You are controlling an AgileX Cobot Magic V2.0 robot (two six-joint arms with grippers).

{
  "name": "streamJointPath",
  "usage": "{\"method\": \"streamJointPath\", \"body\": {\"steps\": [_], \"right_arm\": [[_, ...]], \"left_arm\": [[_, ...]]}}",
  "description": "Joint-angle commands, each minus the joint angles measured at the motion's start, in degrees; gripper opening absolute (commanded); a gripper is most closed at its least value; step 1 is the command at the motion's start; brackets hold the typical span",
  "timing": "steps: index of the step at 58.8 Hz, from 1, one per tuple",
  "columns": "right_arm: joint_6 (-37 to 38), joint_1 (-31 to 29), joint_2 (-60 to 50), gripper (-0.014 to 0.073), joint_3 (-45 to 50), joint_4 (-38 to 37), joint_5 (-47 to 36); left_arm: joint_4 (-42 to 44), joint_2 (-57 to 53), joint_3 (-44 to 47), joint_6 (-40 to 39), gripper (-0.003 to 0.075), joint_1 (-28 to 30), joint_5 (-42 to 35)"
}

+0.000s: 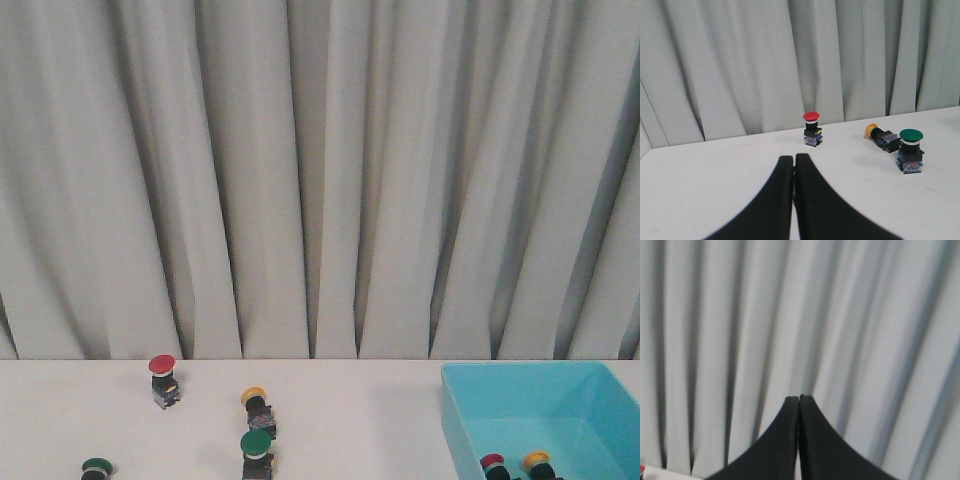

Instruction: Pick red and yellow buttons and place in box

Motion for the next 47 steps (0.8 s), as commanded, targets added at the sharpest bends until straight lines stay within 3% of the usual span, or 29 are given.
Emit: {"method": "streamJointPath", "body": {"steps": [1,11,24,32,47], "right_arm": [[11.96,-0.06,0.52,-0.0008,-1.23,-9.12,-2.38],[13.07,-0.06,-1.05,-0.0008,3.81,-12.95,-4.59],[13.38,-0.06,-10.51,-0.0008,28.05,-12.21,-24.17],[19.01,-0.06,-15.17,-0.0008,38.38,-12.21,-23.92],[18.55,-0.06,-23.72,-0.0008,55.79,-10.91,-24.68]], "left_arm": [[0.00,-0.80,0.59,-0.15,0.0004,0.08,-4.54],[0.00,-0.80,0.59,-0.15,0.0004,0.08,-4.54],[0.00,-0.80,0.59,-0.15,0.0004,0.08,-4.54],[0.00,-0.80,0.59,-0.15,0.0004,0.08,-4.54],[0.00,-0.80,0.59,-0.15,0.0004,0.08,-4.54]]}}
